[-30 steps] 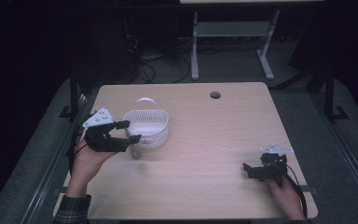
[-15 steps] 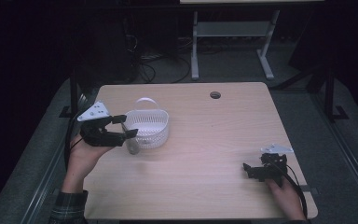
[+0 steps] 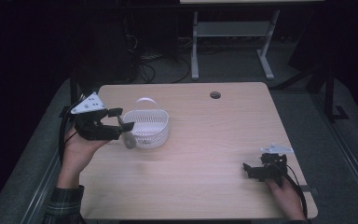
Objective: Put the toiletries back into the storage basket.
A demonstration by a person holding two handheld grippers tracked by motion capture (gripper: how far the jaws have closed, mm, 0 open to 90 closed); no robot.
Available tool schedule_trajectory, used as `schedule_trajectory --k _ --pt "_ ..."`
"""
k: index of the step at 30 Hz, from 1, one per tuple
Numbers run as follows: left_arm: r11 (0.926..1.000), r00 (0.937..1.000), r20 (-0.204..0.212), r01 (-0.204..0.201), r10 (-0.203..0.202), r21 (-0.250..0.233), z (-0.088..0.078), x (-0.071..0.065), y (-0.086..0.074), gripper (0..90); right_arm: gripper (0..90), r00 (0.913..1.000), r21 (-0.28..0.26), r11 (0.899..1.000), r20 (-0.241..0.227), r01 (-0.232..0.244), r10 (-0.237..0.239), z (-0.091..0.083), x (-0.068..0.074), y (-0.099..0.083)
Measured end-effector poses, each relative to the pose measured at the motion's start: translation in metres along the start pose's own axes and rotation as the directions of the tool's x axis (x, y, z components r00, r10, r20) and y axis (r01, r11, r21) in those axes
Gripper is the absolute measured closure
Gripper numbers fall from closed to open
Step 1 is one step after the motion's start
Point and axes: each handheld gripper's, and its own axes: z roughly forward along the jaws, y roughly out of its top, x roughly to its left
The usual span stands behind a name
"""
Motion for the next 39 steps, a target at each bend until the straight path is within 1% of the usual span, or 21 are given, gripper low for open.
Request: schedule_trajectory --k 5,6,14,17,25,32,37,38,39 --pt "1.0 1.0 -0.005 -0.001 0.001 -0.003 -0.003 0.002 0.005 29.9 0.0 1.0 -0.002 1.0 0.001 0.0 0.0 0.0 0.0 0.0" --pt "1.0 1.0 -0.005 -0.007 0.007 0.002 -0.003 0.003 0.007 29.9 0.0 1.0 -0.002 1.0 0.001 0.0 0.0 0.0 0.0 0.0" --pt "1.0 0.9999 -0.016 -0.004 0.004 -0.008 -0.004 0.006 0.014 29.9 0.0 1.0 -0.001 1.0 0.0 0.0 0.0 0.0 0.0 0.0" --pt "1.0 0.9998 -0.019 -0.007 0.007 -0.003 -0.003 0.009 0.017 29.9 0.0 1.0 -0.001 1.0 0.0 0.0 0.0 0.0 0.0 0.0" --pt "0.9999 0.9998 -0.017 0.01 -0.01 -0.009 -0.002 0.017 0.021 29.9 0.0 1.0 -0.003 1.0 0.0 0.002 -0.002 0.0 0.0 0.0" --pt "0.9998 0.9995 -0.024 0.017 -0.018 -0.013 0.001 0.023 0.025 29.9 0.0 1.0 -0.001 1.0 0.0 0.0 0.0 0.0 0.0 0.0" --pt "0.9996 0.9988 -0.044 0.021 -0.022 -0.017 0.007 0.029 0.027 29.9 0.0 1.0 -0.002 1.0 0.0 0.0 0.0 0.0 0.0 0.0" --pt "0.9998 0.9989 -0.044 0.016 -0.017 -0.014 0.008 0.03 0.028 29.9 0.0 1.0 -0.002 1.0 0.0 0.0 0.0 0.0 0.0 0.0" --pt "0.9997 0.9986 -0.048 0.021 -0.022 -0.015 0.01 0.031 0.028 29.9 0.0 1.0 -0.002 1.0 0.0 0.0 0.0 0.0 0.0 0.0"
